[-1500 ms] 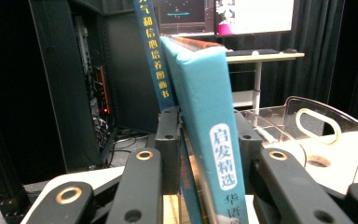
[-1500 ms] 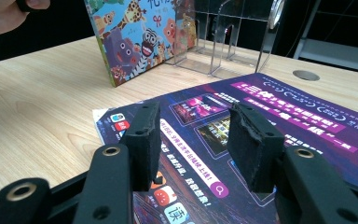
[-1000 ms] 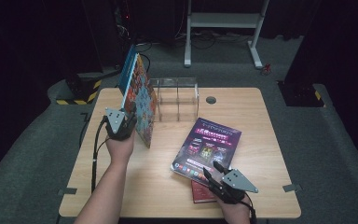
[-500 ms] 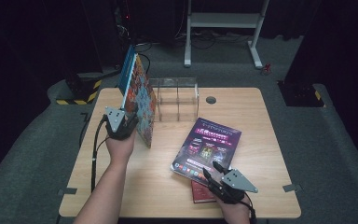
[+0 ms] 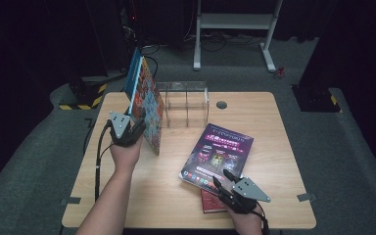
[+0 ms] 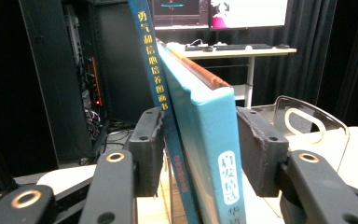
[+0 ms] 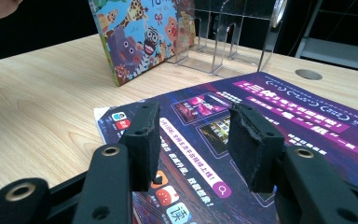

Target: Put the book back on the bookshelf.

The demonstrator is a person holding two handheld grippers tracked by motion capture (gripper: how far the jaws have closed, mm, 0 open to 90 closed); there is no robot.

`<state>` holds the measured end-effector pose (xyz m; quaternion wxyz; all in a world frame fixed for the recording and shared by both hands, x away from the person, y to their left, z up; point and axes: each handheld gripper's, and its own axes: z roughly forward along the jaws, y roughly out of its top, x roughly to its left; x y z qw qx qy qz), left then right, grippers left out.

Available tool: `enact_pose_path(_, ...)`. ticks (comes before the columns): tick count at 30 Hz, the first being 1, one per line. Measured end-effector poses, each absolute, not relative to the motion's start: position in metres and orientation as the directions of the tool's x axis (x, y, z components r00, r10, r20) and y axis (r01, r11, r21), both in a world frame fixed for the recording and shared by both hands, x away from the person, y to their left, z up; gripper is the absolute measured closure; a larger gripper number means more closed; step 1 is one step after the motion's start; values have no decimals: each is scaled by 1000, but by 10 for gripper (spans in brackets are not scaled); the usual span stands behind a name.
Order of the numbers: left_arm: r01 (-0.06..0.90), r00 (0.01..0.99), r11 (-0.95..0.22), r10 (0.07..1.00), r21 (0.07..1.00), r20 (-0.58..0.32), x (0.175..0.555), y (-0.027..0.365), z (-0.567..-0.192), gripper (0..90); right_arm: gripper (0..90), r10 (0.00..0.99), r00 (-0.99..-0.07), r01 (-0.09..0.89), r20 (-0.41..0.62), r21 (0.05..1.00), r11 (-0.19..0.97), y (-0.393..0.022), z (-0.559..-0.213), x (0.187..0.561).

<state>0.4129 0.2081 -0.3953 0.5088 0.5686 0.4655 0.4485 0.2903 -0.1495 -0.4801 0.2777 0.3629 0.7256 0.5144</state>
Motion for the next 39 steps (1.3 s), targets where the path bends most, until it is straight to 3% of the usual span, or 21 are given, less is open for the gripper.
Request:
enact_pose_path(15,121,203,-46,979,992,21,408,212,-395,455,524,813,-582,249,-28,945,210,-149,-480,291)
enact_pose_path(39,209,266,-75,964,975,17,380,227,-409,431,518,823,-567,249,-34,945,210,-152,-480,291)
